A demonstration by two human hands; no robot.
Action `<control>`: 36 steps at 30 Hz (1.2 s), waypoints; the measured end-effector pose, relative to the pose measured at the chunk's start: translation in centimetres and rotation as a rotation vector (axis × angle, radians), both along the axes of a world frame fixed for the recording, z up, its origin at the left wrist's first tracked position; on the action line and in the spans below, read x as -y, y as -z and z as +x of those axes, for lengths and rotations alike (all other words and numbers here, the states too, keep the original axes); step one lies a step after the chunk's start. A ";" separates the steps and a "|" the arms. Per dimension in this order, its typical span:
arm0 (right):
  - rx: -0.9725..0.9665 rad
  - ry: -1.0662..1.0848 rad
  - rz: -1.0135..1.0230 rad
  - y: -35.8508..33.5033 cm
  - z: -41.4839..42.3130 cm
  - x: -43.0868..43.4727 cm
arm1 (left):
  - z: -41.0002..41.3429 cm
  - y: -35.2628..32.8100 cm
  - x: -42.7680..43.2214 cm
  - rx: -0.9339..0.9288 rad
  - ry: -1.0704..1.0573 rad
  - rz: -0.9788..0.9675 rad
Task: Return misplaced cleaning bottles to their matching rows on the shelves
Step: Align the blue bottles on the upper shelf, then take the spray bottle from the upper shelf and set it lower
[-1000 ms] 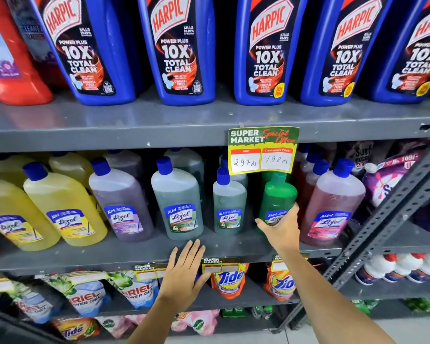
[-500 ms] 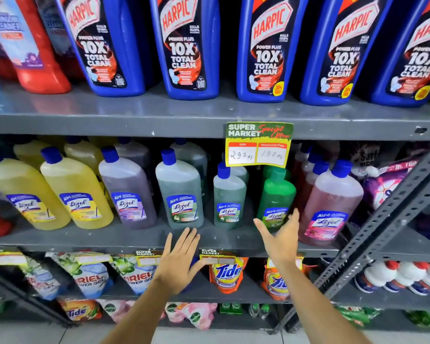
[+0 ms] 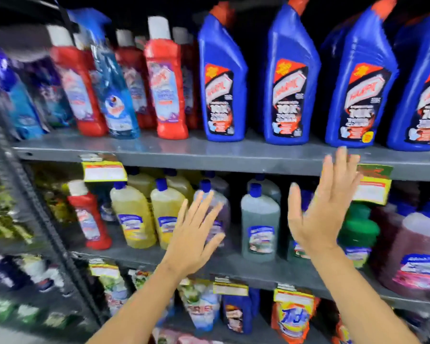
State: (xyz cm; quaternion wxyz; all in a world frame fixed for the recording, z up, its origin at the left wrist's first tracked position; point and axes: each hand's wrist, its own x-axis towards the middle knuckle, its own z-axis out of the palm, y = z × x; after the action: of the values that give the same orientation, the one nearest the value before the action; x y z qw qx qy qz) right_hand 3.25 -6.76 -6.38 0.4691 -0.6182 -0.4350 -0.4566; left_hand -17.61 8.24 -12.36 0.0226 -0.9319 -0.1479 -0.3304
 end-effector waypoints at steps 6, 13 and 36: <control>0.037 -0.122 0.028 -7.5 -8.6 -10.0 | -9.6 -7.8 -6.6 0.121 -0.071 0.119; 0.056 -0.297 -0.053 -9.2 -16.9 -19.7 | -19.7 -10.2 -14.8 0.087 -0.288 0.180; -0.545 -0.695 -0.098 -18.0 -19.6 -38.4 | -19.0 -12.2 -29.3 0.122 -0.149 0.261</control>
State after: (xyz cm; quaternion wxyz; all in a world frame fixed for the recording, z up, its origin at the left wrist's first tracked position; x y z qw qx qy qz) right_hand -16.32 31.65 11.60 0.6625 -0.5544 -0.4987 -0.0709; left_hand -36.66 37.50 -0.17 0.1590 -0.8857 -0.1735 -0.4003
